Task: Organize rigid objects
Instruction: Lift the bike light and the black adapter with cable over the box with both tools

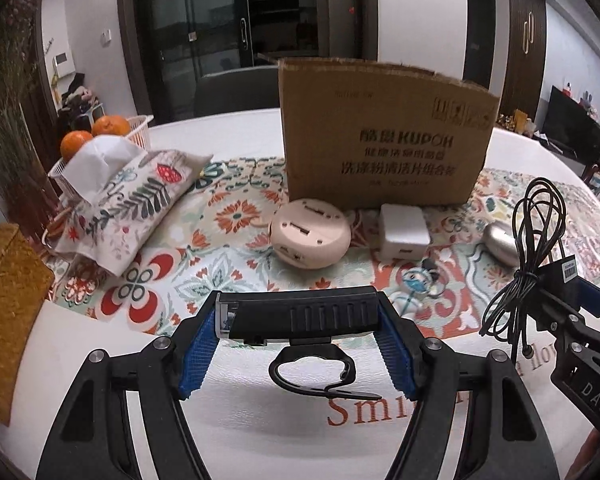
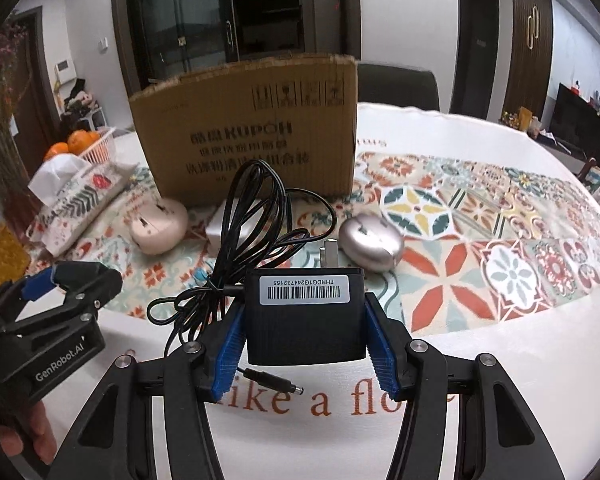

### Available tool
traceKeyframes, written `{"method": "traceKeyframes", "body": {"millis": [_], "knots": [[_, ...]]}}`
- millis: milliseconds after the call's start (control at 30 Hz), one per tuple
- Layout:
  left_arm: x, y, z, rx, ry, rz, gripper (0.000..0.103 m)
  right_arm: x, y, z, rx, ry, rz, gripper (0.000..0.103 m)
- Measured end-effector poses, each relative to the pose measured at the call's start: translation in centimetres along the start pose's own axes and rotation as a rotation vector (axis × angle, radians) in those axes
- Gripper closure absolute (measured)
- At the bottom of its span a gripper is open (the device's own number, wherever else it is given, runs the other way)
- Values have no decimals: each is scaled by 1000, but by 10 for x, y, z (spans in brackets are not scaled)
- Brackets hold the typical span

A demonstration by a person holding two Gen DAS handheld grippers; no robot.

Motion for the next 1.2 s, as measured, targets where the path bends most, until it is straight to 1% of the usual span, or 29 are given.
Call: {"method": "traceKeyframes", "body": {"millis": [333, 467, 767, 933, 1200], "knots": [[22, 3, -35, -31, 82, -4, 31, 22, 0, -34, -11, 102, -11, 47], [33, 4, -49, -30, 138, 1, 31, 32, -1, -47, -18, 146, -18, 47], [59, 10, -69, -77, 201, -5, 31, 58, 3, -73, -47, 244, -12, 47], [73, 15, -74, -112, 221, -5, 31, 71, 4, -79, -51, 282, -9, 47], [101, 21, -88, -124, 305, 15, 31, 92, 11, -83, -37, 331, 14, 47]]}}
Point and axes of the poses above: each gripper's, at about its wrist camera, not at the fingertips, and z roughly the way its jaws point, y to its right, x to its top, the point moved 5 cm from there along z, roughly the way its jaws point, and after that the axes turned 11 degrees about -z, right-handed, at the moved point
